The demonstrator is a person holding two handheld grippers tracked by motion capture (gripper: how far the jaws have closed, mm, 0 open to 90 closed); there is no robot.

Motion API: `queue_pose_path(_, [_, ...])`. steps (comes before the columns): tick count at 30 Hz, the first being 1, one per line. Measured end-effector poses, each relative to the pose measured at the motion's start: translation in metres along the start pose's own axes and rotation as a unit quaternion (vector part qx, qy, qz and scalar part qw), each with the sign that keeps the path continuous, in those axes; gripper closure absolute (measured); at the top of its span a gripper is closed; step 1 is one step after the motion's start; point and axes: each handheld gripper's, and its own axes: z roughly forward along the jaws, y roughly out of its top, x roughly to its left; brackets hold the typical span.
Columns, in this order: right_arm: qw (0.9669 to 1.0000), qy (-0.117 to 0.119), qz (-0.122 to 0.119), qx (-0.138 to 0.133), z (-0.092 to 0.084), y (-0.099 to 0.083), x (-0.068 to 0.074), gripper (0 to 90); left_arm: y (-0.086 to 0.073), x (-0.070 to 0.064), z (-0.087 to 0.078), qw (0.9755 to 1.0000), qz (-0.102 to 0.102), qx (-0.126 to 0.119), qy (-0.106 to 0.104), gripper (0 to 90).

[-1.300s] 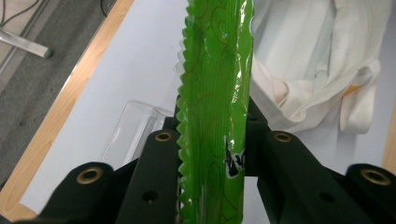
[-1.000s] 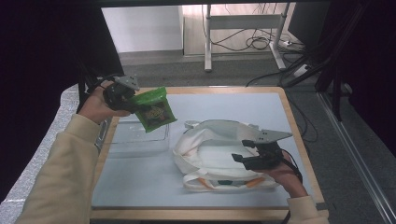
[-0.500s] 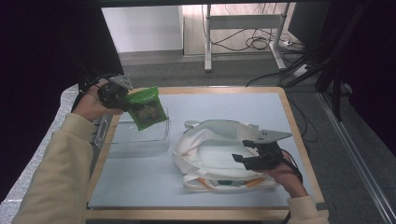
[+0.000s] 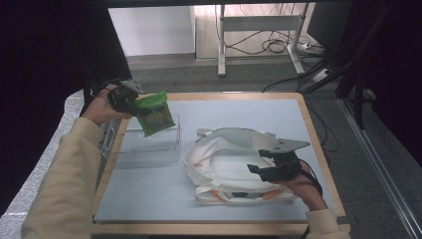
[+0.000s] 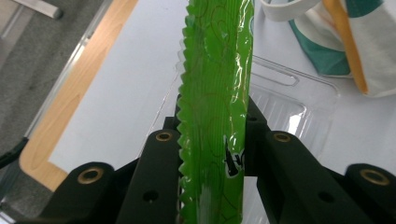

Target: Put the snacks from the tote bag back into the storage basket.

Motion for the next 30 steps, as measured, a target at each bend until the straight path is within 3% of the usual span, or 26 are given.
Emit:
queue_pose_path(15, [0.9999,0.001,-0.001,0.012,0.005,-0.002,0.001,31.9,-0.004,0.004,0.050,0.9994,0.005,0.032,-0.014,74.8])
queue_pose_path(20, [0.9999,0.001,0.000,0.013,0.005,-0.003,0.000,31.8,-0.003,0.003,0.058,0.9991,0.008,0.040,-0.014,74.7])
queue_pose_path(30, [0.9998,0.000,0.001,0.018,0.007,-0.004,-0.001,31.5,-0.004,0.003,0.059,0.9996,0.008,0.028,0.001,70.9])
